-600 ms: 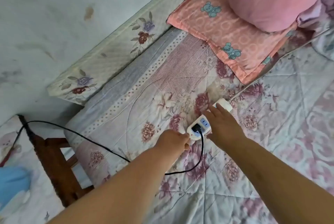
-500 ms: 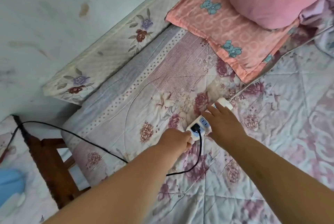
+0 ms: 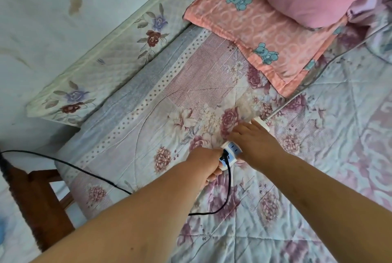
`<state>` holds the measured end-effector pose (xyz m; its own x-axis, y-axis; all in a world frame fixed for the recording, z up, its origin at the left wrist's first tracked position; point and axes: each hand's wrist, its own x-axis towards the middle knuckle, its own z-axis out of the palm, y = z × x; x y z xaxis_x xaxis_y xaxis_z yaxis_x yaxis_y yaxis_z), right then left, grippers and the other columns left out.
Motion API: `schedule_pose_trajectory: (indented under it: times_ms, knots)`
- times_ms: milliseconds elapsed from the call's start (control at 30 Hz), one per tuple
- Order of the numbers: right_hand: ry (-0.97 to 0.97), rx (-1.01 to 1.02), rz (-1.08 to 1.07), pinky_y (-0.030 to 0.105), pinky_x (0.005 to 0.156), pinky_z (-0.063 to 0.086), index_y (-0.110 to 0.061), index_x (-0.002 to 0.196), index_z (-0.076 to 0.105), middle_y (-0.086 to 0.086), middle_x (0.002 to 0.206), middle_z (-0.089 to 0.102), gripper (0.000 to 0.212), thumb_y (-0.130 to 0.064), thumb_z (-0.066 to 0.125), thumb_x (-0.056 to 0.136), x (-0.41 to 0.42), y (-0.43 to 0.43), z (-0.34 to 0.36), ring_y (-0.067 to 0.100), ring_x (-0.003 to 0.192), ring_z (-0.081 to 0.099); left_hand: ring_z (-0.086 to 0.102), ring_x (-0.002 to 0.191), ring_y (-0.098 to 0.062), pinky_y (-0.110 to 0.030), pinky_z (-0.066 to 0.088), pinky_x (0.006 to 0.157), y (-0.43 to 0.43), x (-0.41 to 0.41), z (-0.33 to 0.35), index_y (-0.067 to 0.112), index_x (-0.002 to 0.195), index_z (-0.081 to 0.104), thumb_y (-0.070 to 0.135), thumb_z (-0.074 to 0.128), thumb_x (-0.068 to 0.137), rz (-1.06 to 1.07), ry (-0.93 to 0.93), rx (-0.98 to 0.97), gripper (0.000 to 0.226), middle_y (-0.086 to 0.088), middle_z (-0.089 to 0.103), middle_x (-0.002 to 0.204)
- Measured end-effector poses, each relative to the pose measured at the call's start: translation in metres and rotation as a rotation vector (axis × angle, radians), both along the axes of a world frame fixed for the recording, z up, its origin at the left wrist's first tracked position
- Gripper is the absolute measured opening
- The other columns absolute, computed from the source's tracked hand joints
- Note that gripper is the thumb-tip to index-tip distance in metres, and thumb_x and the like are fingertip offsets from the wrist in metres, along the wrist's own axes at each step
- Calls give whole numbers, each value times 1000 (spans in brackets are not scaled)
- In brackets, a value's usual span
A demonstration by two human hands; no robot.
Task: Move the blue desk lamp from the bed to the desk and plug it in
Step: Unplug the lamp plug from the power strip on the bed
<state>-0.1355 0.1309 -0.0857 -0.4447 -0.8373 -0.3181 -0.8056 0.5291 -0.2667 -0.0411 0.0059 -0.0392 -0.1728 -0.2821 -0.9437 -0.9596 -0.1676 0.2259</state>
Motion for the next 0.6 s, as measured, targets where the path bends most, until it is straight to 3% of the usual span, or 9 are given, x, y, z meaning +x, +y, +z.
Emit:
schedule_pose_trajectory:
  times_ms: [67,200,467,600]
  knots:
    - [-23,-12,-12,38,116,6,-28,133,51,-4,137,51,58,-29,70,79,-1,2,-2,20,139,30,44,41,-15,-20,33,44,0,-6,-1,9,78,63,40,52,92,-19,2,-1,36,-4,58,56]
    - [-28,-34,-49,37,116,-2,-29,131,53,-6,134,53,55,-26,70,79,1,1,-3,17,139,30,43,20,-9,-10,31,26,1,-18,-4,9,75,60,32,52,94,-67,30,-5,31,-4,55,53]
    - [-2,-50,-134,40,114,-11,-28,126,58,-3,127,56,49,-14,63,79,9,0,0,18,137,33,41,17,-10,-15,31,22,5,-21,-7,10,70,57,18,49,86,-83,-25,-31,19,-7,59,63]
    - [-5,-7,-153,43,115,-10,-26,126,58,-2,128,56,47,-12,59,82,10,-5,2,18,138,32,40,17,-9,-18,30,19,6,-24,1,11,69,57,21,51,86,-76,-12,-16,21,-5,56,57]
